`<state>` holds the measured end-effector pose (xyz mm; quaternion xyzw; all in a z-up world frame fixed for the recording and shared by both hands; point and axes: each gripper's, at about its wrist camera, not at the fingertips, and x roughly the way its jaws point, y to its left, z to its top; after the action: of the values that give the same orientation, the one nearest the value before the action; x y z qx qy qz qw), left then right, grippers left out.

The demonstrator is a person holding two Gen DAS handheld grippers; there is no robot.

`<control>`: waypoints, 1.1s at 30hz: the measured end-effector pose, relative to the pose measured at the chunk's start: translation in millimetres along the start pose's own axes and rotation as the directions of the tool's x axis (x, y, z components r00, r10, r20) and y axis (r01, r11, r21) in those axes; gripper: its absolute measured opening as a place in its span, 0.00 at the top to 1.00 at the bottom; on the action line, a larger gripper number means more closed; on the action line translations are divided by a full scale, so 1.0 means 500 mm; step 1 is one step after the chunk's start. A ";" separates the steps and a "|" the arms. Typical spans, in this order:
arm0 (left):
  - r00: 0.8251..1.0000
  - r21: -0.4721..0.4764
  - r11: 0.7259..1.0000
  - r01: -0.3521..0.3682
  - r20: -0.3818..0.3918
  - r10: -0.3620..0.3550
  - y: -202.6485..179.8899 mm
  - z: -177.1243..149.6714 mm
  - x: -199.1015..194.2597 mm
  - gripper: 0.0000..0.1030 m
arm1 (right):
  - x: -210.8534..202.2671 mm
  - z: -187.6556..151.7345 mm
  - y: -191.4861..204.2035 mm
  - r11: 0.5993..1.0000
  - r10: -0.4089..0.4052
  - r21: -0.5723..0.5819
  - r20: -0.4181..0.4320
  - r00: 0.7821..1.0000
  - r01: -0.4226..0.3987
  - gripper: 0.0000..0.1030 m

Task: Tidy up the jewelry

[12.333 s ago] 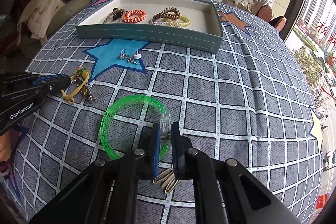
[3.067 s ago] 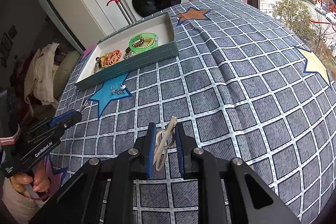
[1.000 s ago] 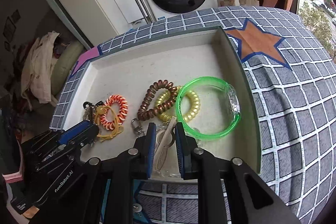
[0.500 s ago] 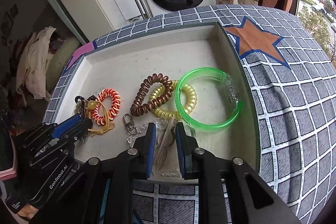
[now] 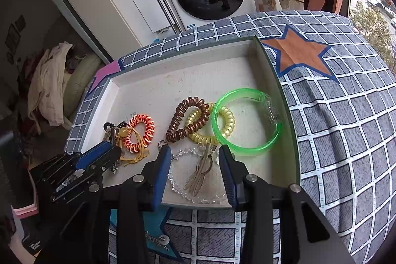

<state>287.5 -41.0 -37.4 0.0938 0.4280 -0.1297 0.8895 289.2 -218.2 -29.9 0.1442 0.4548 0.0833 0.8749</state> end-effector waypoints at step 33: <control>0.986 -0.164 0.983 -0.082 0.129 0.104 0.048 -0.060 -0.148 0.00 | -0.146 -0.084 0.050 0.966 -0.187 -0.124 0.263 0.947 0.225 0.16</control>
<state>228.7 1.3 3.6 0.0337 0.3698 -0.0594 0.9266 212.7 -207.2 11.9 0.0377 0.3463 0.0068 0.9374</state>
